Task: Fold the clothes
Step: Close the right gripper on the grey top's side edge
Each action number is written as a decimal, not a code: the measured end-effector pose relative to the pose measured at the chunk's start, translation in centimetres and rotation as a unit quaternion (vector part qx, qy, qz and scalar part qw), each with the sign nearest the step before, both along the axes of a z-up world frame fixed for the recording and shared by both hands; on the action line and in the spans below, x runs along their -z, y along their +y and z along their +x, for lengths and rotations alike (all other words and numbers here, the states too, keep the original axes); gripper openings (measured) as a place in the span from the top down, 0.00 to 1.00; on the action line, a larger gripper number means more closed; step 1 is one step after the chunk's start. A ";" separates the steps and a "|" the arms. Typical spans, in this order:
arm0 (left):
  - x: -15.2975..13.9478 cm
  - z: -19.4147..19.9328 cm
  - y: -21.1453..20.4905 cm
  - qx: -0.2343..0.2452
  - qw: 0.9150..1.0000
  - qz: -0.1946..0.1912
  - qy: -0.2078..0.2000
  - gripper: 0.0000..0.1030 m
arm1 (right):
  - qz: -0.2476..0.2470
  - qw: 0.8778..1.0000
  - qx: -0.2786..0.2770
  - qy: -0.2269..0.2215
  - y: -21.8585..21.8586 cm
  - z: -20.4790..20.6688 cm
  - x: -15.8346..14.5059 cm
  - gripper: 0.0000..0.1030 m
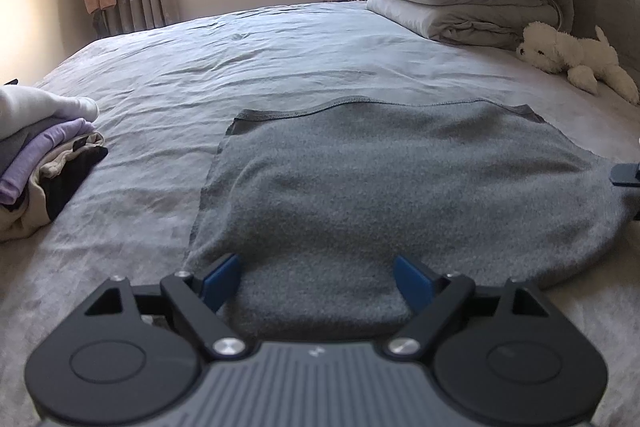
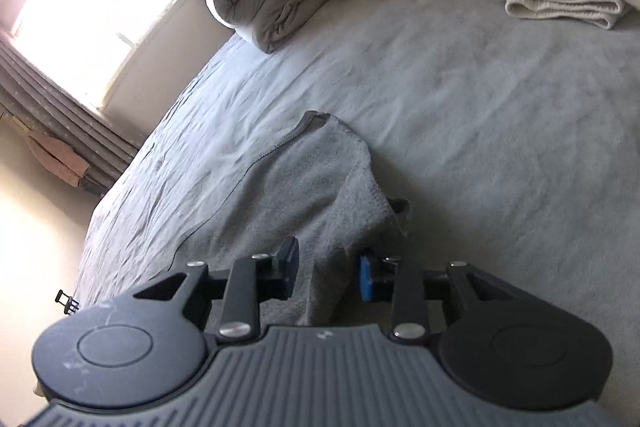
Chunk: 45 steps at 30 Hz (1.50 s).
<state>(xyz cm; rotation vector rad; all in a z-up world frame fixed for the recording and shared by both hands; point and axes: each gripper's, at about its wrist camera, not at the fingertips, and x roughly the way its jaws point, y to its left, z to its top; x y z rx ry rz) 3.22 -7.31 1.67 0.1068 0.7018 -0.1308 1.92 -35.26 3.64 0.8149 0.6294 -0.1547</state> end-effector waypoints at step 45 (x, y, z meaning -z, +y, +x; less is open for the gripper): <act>-0.1 0.3 0.3 -0.004 1.000 -0.011 0.015 0.15 | -0.044 0.998 0.026 0.030 0.2 0.6 1.0 0.80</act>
